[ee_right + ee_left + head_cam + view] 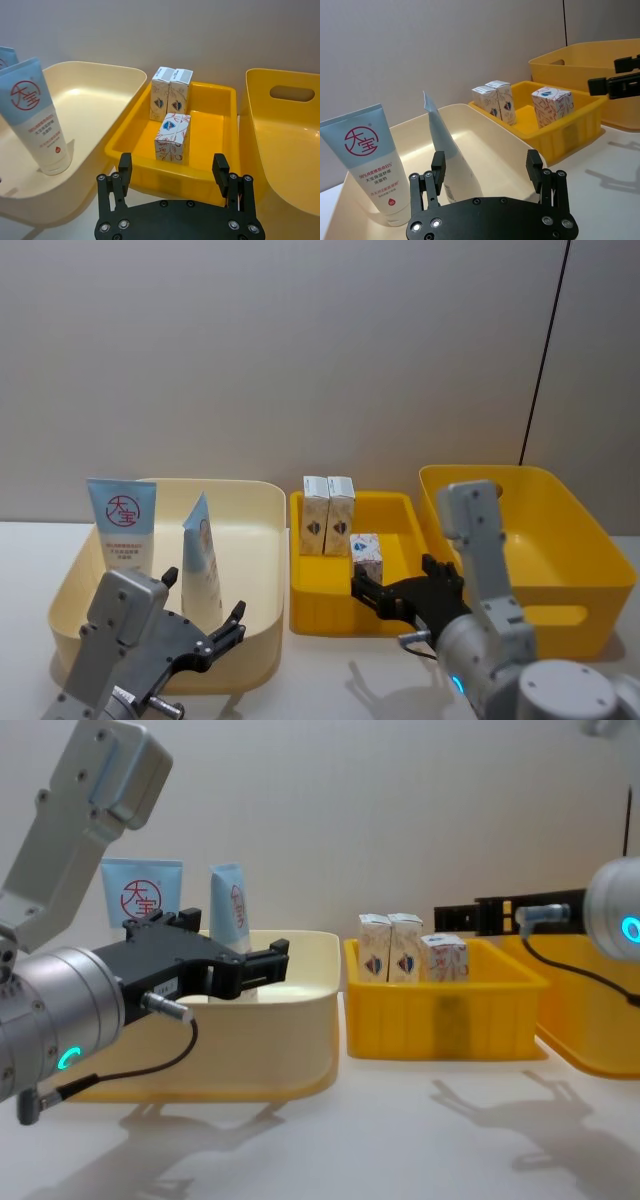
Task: Bimanual collaborative sorting of washing and personal care products
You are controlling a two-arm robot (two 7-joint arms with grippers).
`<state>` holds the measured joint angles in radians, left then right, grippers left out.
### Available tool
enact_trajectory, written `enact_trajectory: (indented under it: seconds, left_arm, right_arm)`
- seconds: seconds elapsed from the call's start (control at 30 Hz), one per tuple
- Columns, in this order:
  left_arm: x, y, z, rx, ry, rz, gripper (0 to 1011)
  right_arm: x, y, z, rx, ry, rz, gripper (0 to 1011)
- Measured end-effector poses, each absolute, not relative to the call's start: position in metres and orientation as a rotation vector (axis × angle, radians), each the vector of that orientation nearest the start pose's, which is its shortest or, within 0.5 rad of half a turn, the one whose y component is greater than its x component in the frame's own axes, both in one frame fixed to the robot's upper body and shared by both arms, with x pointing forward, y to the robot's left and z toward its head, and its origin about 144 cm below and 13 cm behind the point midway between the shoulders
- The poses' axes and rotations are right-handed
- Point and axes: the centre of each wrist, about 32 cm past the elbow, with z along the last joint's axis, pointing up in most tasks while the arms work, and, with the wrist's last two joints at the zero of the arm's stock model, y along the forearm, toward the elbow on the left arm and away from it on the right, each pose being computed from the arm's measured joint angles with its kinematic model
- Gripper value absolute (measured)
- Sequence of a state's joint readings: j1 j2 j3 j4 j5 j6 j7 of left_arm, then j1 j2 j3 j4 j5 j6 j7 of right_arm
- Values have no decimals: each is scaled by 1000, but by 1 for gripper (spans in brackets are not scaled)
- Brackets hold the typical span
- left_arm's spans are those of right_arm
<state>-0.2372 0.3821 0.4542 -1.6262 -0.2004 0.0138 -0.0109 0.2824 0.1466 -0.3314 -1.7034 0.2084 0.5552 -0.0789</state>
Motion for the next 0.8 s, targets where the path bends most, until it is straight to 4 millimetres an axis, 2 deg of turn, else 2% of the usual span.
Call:
enact_trajectory:
  seconds: [0.3, 0.8]
  left_arm:
    - [492, 198, 1204, 61, -268, 1124, 1002]
    - [492, 198, 1204, 61, -268, 1124, 1003]
  right_arm:
    - [532, -143, 1273, -265, 126, -1338, 1001]
    - [562, -130, 1279, -328, 159, -1357, 1001]
